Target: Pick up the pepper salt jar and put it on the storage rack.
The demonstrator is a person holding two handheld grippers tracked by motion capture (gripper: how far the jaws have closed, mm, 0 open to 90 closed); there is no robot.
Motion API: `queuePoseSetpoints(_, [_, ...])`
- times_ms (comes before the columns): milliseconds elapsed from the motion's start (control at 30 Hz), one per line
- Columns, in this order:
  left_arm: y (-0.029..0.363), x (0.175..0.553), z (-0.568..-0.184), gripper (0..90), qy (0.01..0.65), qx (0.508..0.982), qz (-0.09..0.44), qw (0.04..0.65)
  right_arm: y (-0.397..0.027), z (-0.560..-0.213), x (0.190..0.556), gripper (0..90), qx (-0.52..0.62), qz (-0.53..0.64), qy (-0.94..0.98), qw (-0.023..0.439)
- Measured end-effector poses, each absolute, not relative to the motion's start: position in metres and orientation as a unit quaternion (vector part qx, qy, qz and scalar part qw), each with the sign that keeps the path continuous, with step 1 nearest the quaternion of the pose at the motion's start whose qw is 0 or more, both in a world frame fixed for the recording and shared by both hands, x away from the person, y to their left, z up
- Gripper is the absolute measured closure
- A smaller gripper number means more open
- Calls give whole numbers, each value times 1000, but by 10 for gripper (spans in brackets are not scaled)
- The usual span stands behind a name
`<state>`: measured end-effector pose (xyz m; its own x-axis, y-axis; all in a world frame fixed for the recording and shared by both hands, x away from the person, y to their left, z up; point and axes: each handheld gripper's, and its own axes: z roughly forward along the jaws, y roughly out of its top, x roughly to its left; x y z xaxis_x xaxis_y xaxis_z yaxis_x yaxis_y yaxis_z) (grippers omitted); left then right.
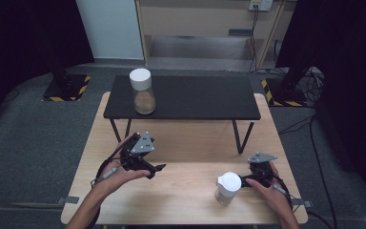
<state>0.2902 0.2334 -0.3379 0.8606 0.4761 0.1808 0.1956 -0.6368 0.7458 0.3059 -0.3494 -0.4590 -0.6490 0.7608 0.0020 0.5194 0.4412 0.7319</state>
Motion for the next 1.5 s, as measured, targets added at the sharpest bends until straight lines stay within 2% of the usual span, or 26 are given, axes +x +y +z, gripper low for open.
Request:
queuePoseSetpoints(633, [224, 290, -389, 39, 201, 895, 155, 367, -349, -459, 306, 14, 384, 362, 833, 167])
queuePoseSetpoints(1000, [232, 285, -398, 38, 208, 896, 149, 362, -349, -459, 306, 14, 384, 362, 833, 167])
queuePoseSetpoints(1500, [252, 279, -414, 36, 248, 889, 149, 354, -349, -459, 306, 14, 384, 362, 833, 167])
